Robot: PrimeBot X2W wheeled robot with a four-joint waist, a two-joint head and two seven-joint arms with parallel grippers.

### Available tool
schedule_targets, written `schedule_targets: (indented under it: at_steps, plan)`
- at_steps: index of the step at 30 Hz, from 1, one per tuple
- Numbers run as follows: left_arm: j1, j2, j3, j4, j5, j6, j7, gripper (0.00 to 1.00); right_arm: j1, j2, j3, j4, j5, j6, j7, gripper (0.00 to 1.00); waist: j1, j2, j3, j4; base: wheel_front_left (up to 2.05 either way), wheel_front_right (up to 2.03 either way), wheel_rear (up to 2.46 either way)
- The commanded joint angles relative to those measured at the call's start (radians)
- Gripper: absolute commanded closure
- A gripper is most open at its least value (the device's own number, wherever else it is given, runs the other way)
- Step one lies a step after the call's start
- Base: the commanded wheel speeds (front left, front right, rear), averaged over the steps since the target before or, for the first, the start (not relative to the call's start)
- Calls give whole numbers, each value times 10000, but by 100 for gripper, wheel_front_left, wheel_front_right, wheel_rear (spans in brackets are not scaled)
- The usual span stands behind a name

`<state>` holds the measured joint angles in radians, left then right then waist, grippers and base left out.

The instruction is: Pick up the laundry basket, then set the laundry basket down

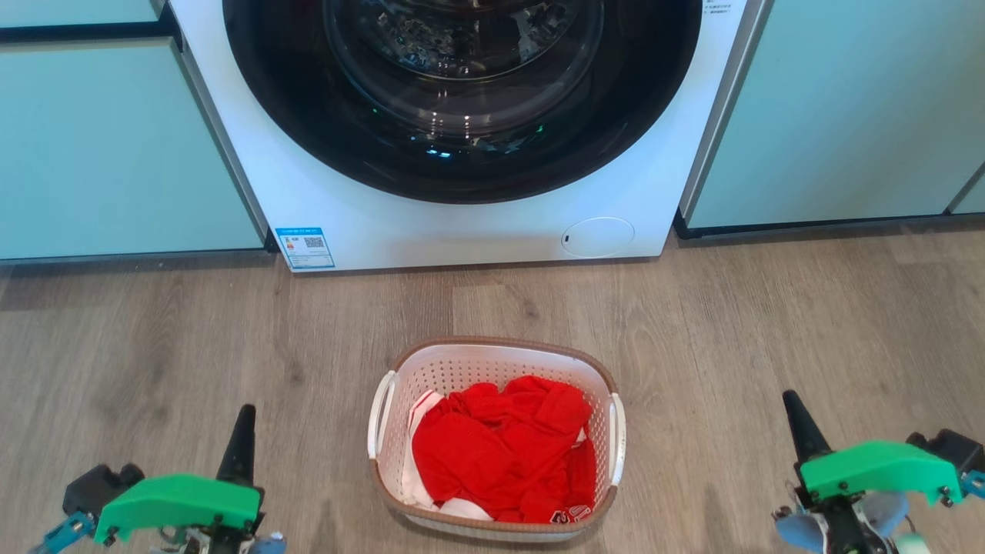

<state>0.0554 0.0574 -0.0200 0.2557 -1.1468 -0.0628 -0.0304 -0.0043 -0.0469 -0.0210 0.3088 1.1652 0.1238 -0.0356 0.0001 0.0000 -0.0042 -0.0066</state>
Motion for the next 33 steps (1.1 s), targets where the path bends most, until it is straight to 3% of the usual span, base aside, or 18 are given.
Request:
schedule_targets:
  at_steps: [1,33]
  plan:
    - [-674,124,345,-257,-376,-129,97,100,-608,-225,47,-389,392,47,110,100,0,0,4,4,0,0,0]
    - [-1461,99,986,-136,-4087,-589,1065,100,-946,-230,-541,-613,3967,66,1080,100,-1,0,62,56,0,0,0]
